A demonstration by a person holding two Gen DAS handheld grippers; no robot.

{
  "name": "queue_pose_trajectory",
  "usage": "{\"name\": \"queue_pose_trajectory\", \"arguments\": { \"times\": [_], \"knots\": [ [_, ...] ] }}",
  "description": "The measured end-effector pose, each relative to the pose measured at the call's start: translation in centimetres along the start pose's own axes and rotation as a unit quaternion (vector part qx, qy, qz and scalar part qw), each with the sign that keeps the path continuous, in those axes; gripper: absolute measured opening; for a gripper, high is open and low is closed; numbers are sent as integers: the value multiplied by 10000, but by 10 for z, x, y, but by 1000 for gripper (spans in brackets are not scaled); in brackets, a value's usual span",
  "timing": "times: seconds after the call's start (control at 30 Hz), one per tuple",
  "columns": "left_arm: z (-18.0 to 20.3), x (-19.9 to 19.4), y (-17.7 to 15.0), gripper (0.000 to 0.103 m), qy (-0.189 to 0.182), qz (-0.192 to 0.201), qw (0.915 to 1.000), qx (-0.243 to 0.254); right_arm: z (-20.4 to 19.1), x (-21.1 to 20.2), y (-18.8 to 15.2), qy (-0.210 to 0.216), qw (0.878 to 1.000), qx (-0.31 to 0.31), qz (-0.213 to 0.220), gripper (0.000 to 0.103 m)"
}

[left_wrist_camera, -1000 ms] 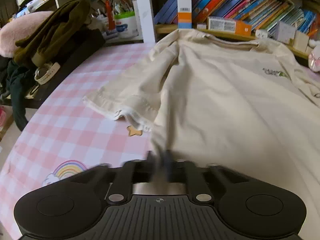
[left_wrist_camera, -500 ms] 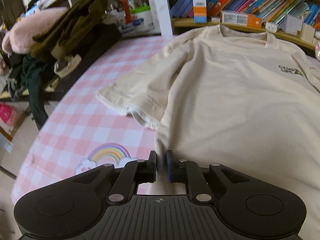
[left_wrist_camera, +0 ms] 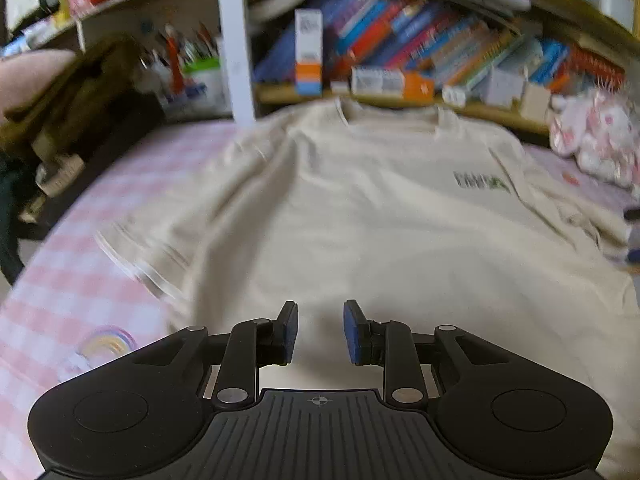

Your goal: Fold clothes

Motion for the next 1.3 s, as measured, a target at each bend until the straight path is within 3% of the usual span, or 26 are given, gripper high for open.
{"name": "queue_pose_trajectory", "arguments": {
  "times": [0.1, 0.17, 0.2, 0.23, 0.3, 0.4, 0.47, 0.6, 0.7, 0.77, 0.8, 0.9, 0.97, 1.0, 1.1, 1.13, 1.2, 1.3],
  "knots": [
    [3, 8, -8, 26, 49, -215, 9998, 32, 13, 7, 11, 142, 9981, 600, 40, 62],
    [3, 10, -12, 26, 71, -270, 9996, 10, 15, 11, 17, 142, 9975, 697, 30, 54],
    [2, 10, -14, 26, 70, -254, 9997, -1, 14, 14, 19, 96, 9976, 685, 9, 46],
    [2, 9, -14, 26, 75, -258, 9996, 4, 12, 17, 22, -18, 9980, 638, -27, 28],
    [3, 9, -15, 26, 97, -272, 9996, 30, 9, 22, 27, -350, 9985, 405, -69, 11],
    [4, 10, -15, 26, 158, -289, 9994, 82, 2, 10, 48, -1019, 9933, -303, 458, 9],
    [5, 10, -15, 26, 187, -286, 9994, 85, -6, -2, 69, -1723, 9740, -1052, 1025, 9],
    [4, 10, -14, 26, 198, -286, 9994, 74, -10, 3, 98, -2640, 9321, -2107, 1309, 8],
    [5, 10, -14, 27, 208, -289, 9993, 63, 2, 2, 112, -2872, 9261, -2068, 1307, 11],
    [5, 10, -14, 27, 212, -279, 9994, 37, 9, -3, 118, -2906, 9265, -1953, 1377, 19],
    [5, 11, -14, 27, 213, -268, 9994, 22, 10, -10, 119, -2882, 9264, -1915, 1485, 29],
    [4, 11, -14, 28, 208, -250, 9995, -6, 14, -27, 118, -2892, 9240, -1886, 1644, 30],
    [4, 11, -14, 28, 207, -251, 9995, -19, 16, -34, 112, -2655, 9351, -1779, 1530, 34],
    [4, 12, -14, 28, 210, -252, 9995, -18, 16, -36, 107, -2422, 9448, -1702, 1405, 42],
    [4, 11, -13, 28, 213, -257, 9994, -6, 17, -41, 93, -1736, 9679, -1381, 1184, 48],
    [5, 11, -13, 28, 214, -259, 9994, -1, 17, -41, 88, -1549, 9724, -1307, 1152, 55],
    [5, 11, -13, 28, 213, -260, 9994, 17, 15, -42, 79, -1205, 9793, -1206, 1091, 68],
    [5, 12, -12, 28, 210, -265, 9994, 43, 14, -28, 76, -1408, 9766, -1388, 849, 68]
  ]
}}
Point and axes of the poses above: each gripper's, at about its wrist camera, not at the fingertips, and x roughly the way its jaws point, z to its right, y to its top, the point moved 6 cm from there along x, roughly the way its jaws point, and after that the axes turned 11 degrees about -z, right-handed, at the moved point
